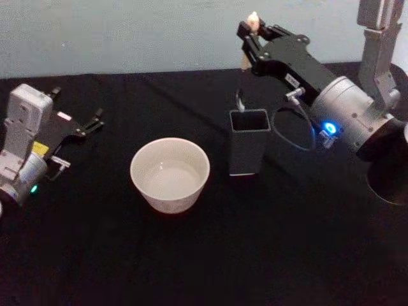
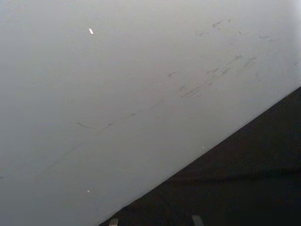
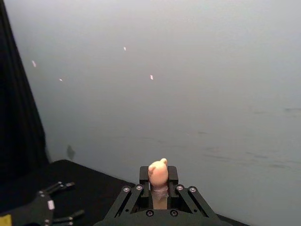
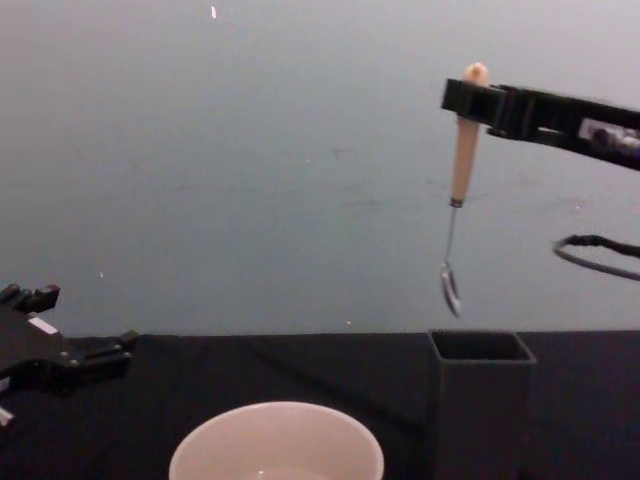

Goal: Pick up the stirring spoon with one hand, stir inside the cup, then place it back in its original position.

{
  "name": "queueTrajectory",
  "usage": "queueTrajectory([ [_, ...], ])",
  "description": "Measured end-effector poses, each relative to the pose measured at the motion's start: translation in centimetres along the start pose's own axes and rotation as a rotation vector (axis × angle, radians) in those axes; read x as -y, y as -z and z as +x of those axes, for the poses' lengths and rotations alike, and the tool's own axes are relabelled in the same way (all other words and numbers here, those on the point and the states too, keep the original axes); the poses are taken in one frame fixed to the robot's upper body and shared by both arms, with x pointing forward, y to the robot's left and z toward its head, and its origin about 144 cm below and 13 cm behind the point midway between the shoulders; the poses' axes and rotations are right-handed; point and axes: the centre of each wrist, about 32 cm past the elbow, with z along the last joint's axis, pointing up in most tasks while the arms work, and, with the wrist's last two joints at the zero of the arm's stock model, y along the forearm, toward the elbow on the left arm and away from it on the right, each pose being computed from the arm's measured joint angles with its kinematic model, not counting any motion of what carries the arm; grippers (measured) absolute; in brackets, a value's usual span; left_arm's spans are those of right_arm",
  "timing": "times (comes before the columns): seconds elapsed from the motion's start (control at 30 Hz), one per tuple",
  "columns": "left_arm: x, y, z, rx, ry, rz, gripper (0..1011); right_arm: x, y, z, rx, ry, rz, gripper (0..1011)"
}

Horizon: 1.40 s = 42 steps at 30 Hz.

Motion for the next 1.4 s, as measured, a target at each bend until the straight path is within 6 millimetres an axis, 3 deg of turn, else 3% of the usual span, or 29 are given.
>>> queueTrajectory([
  [0.2,0.0,0.0,0.0,0.000,0.000,0.000,1001,-0.7,0.5,-0.7,-0.034,-0.056,0.009,223],
  [0.73,0.0,0.0,0.0,0.000,0.000,0.000,1001,-2.4,4.9,-1.4,-0.050,-0.231,-0.037,223],
  [1.4,0.0,0.0,0.0,0.000,0.000,0.000,1001,-3.8,9.1,-3.2,-0.029,-0.287,-0.079,223],
])
